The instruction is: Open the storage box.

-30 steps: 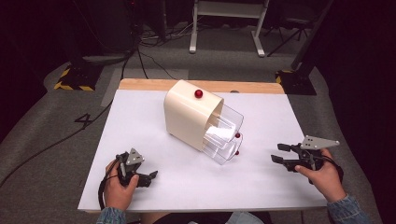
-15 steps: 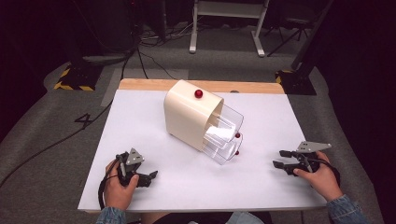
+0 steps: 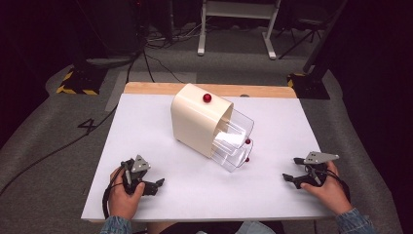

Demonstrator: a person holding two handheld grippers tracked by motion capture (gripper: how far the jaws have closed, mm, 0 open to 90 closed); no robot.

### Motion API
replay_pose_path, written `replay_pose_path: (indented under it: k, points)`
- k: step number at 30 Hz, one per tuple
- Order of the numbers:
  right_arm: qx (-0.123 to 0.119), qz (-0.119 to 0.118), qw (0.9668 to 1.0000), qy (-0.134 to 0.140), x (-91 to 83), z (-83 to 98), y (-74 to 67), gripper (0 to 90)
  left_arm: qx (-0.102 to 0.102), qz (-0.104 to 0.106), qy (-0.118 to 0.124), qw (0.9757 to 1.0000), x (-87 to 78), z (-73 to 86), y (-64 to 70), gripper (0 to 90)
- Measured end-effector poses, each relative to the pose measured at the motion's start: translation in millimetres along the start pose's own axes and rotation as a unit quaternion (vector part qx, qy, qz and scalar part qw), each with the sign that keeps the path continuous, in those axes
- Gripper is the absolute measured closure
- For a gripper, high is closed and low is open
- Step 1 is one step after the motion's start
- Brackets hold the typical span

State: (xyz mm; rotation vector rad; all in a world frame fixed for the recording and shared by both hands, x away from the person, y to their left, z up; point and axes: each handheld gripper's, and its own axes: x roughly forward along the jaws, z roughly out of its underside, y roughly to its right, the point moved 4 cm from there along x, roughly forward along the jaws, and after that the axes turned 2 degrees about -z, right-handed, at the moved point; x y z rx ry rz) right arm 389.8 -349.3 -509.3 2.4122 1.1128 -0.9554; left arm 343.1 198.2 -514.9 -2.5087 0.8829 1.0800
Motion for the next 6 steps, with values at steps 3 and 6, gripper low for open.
replay_pose_path:
  k: [3,6]
  points:
    - [0.003,-0.002,1.0000,-0.001,-0.2,0.2,0.6,14.1,0.001,-0.001,0.000,1.0000,-0.1,-0.1,0.0,10.7]
    - [0.001,-0.002,1.0000,0.001,-0.2,0.0,0.0,16.0,0.002,-0.001,0.000,1.0000,-0.1,-0.2,-0.2,10.7]
